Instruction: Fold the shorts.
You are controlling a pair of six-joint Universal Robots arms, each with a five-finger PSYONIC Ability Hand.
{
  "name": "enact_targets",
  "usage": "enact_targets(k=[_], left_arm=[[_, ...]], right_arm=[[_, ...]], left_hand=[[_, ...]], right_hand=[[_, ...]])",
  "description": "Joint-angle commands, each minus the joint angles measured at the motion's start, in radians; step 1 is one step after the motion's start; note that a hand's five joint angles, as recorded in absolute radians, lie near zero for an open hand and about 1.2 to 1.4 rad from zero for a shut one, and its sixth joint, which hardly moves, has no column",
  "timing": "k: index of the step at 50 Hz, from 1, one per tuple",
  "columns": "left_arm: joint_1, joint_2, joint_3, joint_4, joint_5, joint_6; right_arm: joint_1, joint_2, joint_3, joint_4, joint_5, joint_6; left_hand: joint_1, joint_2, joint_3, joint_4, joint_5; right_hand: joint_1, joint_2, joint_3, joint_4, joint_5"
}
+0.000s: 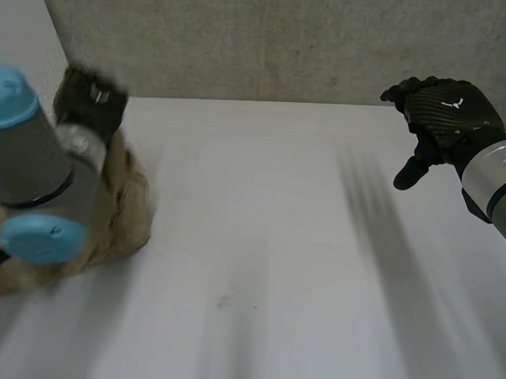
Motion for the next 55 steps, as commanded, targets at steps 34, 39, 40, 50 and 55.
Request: enact_targets(k=[34, 39, 40, 50, 55], left_arm=[[-0.596, 0.176, -0.398, 0.245, -0.118, -0.125], [-0.476, 0.239, -0.389, 0.218, -0.118, -0.145], [-0.476, 0.239, -0.389, 0.218, -0.118, -0.145], [-0.425, 0.284, -0.406, 0.149, -0.165, -0.392], [-0.422, 0.284, -0.400, 0.032, -0.179, -0.521]], right_arm=[[-0.037, -0.012, -0.021, -0.026, -0.006, 0.001], [-0.032, -0.001, -0.024, -0.011, -0.021, -0.037], [-0.031, 0.002, -0.016, 0.000, -0.043, -0.080], [-0.024, 0.048, 0.024, 0.147, -0.184, -0.353], [-0.020, 0.110, 0.028, 0.215, -0.206, -0.323]], left_hand=[[-0.831, -0.951, -0.934, -0.955, -0.864], [-0.834, -0.954, -0.937, -0.958, -0.867], [-0.834, -0.954, -0.937, -0.958, -0.867], [-0.837, -0.957, -0.940, -0.961, -0.870], [-0.834, -0.954, -0.937, -0.958, -0.867]], right_hand=[[0.011, -0.012, -0.029, -0.063, -0.050], [0.011, -0.012, -0.029, -0.063, -0.050], [0.011, -0.012, -0.029, -0.063, -0.050], [0.011, -0.012, -0.029, -0.063, -0.050], [0.011, -0.012, -0.029, -0.063, -0.050]])
